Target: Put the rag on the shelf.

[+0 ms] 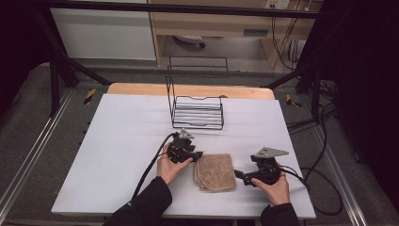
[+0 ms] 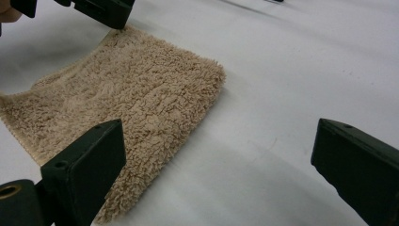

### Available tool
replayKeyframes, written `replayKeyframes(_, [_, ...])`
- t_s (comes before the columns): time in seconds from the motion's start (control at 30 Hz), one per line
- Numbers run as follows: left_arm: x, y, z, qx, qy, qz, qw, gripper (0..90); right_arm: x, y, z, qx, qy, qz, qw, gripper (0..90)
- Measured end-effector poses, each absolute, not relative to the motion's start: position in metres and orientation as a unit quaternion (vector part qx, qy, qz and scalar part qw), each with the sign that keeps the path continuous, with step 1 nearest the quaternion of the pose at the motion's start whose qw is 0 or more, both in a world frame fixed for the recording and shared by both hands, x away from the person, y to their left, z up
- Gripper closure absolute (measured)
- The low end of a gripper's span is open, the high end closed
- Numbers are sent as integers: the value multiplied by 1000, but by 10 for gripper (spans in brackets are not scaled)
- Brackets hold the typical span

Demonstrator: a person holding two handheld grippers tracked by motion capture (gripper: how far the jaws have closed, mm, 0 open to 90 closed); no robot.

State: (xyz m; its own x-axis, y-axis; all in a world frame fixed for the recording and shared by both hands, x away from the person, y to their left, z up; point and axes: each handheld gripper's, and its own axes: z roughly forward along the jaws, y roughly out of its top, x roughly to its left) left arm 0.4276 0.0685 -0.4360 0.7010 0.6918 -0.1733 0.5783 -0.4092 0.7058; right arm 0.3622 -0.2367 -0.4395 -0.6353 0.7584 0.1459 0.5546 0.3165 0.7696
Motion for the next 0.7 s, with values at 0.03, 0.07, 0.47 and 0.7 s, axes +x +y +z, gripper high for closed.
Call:
replayKeyframes(0.03, [427,67,-437,837,380,68,388,587,362,-237,-439,410,801,419,121,42])
replayKeyframes(0.07, [426,66,-437,839,379,67,385,587,362,-237,-439,410,801,419,121,42])
replayKeyframes(0.47, [427,59,-447,844,380,59,373,593,364,-236,-438,416,797,425,109,58])
replayKeyframes(0.7, [424,55,-449,840,382,48,383,729,369,-234,-438,424,791,429,101,60])
